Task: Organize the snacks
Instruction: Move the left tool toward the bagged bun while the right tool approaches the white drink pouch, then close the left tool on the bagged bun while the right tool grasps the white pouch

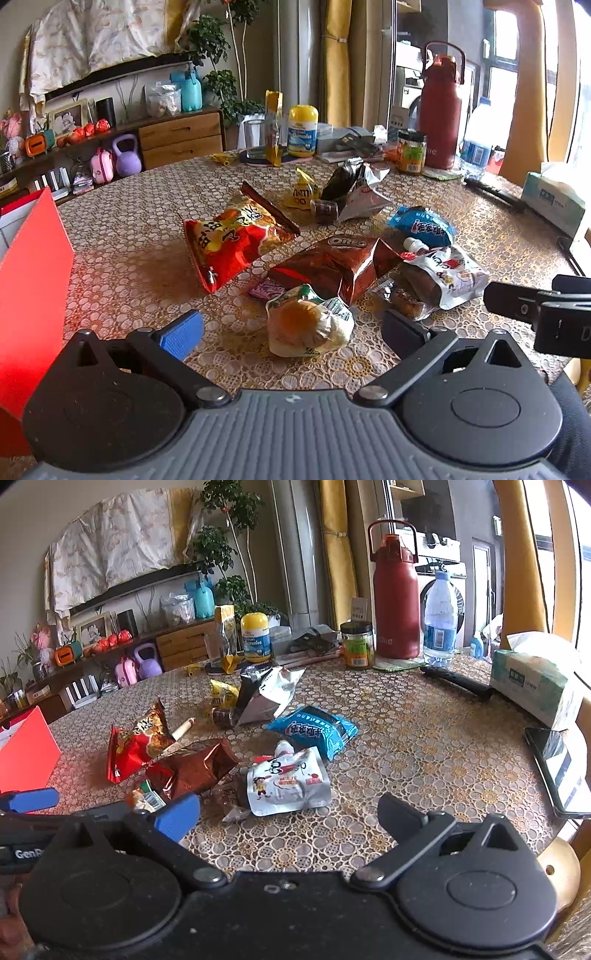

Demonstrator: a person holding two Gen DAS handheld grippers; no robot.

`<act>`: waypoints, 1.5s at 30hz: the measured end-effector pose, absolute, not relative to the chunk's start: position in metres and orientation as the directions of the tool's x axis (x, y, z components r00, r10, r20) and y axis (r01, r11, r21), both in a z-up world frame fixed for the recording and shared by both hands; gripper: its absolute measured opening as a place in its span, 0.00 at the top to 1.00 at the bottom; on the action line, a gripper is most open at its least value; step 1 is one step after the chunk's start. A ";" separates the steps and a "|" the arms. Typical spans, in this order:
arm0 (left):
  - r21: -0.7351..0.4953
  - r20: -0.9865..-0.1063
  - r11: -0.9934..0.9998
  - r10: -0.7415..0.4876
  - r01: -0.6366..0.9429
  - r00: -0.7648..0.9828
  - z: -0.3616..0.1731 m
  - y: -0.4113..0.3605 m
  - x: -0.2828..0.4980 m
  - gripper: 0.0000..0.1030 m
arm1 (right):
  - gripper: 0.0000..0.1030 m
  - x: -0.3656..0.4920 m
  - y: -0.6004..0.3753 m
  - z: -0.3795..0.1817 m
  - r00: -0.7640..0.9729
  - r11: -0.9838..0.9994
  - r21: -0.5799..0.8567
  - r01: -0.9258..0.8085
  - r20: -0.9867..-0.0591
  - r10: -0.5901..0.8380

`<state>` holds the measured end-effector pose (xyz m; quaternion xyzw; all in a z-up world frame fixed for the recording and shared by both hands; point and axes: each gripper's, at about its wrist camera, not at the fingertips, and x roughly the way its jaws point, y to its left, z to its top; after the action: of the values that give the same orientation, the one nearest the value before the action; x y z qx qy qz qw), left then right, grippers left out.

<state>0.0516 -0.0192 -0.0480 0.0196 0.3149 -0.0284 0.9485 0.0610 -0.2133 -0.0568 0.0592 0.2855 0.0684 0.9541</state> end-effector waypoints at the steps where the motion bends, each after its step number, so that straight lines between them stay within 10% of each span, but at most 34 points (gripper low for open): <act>1: 0.020 -0.601 0.998 -0.039 0.063 0.798 -0.050 -0.020 0.055 0.00 | 0.00 0.063 -0.214 -0.058 0.826 0.984 0.152 -0.095 -0.540 0.163; 21: -0.009 -0.638 0.999 -0.037 0.041 0.769 -0.077 -0.018 0.094 0.01 | 0.01 0.123 -0.208 -0.076 0.784 0.987 0.100 -0.122 -0.601 0.158; 37: 0.005 -0.653 0.996 -0.062 0.086 0.755 -0.086 -0.026 0.100 0.39 | 0.21 0.141 -0.198 -0.087 0.757 0.989 0.078 -0.125 -0.637 0.146; 45: 0.005 -0.653 0.998 -0.043 0.060 0.756 -0.085 -0.026 0.096 0.40 | 0.32 0.140 -0.196 -0.087 0.757 0.986 0.102 -0.135 -0.631 0.169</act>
<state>0.0964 -0.0259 -0.0853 0.0127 0.3479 -0.0274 0.9371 0.1395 -0.1958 -0.0872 0.0252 0.3387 0.0810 0.9371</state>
